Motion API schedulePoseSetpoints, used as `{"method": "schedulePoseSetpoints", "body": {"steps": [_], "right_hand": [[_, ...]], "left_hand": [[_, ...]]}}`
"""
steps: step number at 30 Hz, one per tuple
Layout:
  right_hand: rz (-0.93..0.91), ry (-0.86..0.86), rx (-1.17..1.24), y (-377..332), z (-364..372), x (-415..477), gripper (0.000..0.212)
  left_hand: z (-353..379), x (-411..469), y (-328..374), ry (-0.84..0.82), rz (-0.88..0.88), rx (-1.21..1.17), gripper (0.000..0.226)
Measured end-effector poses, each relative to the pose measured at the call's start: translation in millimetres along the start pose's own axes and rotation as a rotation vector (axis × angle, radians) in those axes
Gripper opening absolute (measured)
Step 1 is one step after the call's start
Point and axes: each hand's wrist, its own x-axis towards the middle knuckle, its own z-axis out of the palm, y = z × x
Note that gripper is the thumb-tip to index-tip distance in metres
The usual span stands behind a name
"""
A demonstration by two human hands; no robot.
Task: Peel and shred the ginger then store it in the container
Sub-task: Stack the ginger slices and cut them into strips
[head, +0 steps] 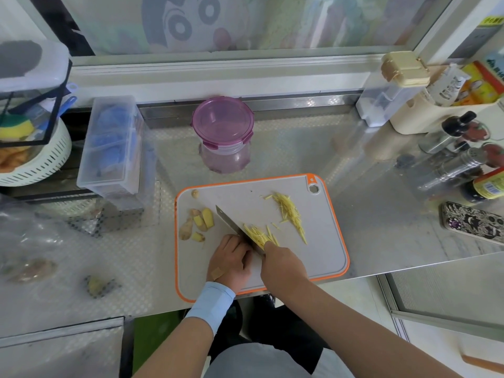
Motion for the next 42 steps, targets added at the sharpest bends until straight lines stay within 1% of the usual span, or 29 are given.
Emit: {"method": "schedulePoseSetpoints", "body": {"steps": [7,11,17,21,25,30,35,37,42], "right_hand": [[-0.002,0.018,-0.004,6,4,-3,0.011],[0.007,0.007,-0.034,14,6,-11,0.011],[-0.012,-0.017,-0.083,7,8,0,0.009],[-0.028,-0.003,-0.04,0,6,7,0.007],[-0.021,0.005,-0.046,7,7,4,0.006],[-0.017,-0.01,-0.063,15,9,-4,0.014],[-0.012,-0.005,-0.056,12,7,-2,0.014],[-0.014,0.002,-0.028,6,4,2,0.007],[-0.025,0.007,-0.001,1,1,3,0.01]], "left_hand": [[-1,2,1,-0.02,-0.027,0.004,0.016],[-1,1,1,-0.017,-0.023,0.008,0.01],[1,0,-1,-0.032,-0.047,0.005,0.008],[1,0,0,-0.034,-0.044,0.009,0.006],[0,1,0,-0.009,-0.014,0.026,0.014],[2,-1,-3,0.007,0.002,0.05,0.01],[2,1,-2,0.009,-0.012,0.043,0.009],[2,1,-2,0.003,-0.022,0.039,0.011],[2,2,-2,0.023,-0.006,0.023,0.01]]}}
